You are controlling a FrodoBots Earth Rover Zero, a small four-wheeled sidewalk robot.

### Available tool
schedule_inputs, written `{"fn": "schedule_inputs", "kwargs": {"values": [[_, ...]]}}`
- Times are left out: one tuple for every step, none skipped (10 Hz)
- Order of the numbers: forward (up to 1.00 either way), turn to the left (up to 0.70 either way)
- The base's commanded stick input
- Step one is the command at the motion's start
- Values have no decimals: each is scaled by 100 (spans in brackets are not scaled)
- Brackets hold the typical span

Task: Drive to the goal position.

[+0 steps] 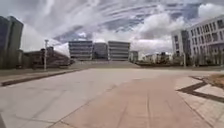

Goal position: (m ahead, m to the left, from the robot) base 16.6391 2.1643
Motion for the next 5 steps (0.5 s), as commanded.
{"fn": "schedule_inputs", "kwargs": {"values": [[100,0],[100,0],[100,0],[100,0],[100,0]]}}
